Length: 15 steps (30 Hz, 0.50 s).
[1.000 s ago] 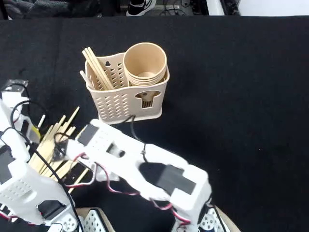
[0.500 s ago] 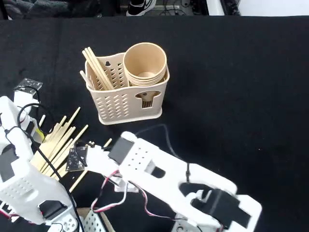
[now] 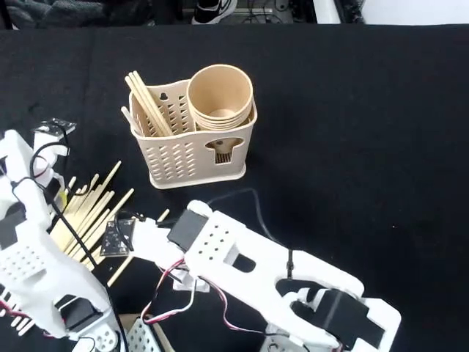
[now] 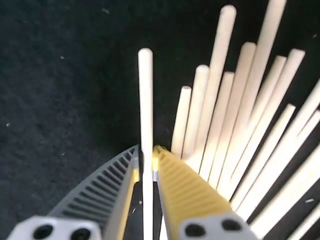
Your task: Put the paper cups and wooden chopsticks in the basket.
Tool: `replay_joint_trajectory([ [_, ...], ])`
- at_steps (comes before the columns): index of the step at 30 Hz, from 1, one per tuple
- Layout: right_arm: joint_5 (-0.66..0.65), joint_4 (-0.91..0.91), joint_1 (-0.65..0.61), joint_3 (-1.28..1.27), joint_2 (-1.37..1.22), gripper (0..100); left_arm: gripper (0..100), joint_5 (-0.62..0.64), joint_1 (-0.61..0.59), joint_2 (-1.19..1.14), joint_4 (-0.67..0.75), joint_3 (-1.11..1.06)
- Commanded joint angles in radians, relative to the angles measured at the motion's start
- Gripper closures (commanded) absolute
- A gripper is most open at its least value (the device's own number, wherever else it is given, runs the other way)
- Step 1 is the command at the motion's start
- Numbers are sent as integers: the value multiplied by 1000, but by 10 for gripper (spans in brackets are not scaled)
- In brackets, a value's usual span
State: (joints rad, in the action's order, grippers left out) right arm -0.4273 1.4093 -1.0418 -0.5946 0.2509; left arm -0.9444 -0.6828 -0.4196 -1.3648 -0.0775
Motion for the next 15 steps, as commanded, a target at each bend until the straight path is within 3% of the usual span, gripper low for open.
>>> replay_joint_trajectory([
  [1, 8, -11, -3, 5, 44, 716, 971, -2, 13, 40, -183, 91],
  [6, 8, -11, -3, 7, 44, 716, 971, 3, 31, 173, -396, 186],
  [10, 8, -11, -3, 2, 44, 716, 971, 28, 48, 284, -379, 84],
  [15, 8, -12, -5, 2, 45, 716, 966, 37, 93, 278, -150, -119],
])
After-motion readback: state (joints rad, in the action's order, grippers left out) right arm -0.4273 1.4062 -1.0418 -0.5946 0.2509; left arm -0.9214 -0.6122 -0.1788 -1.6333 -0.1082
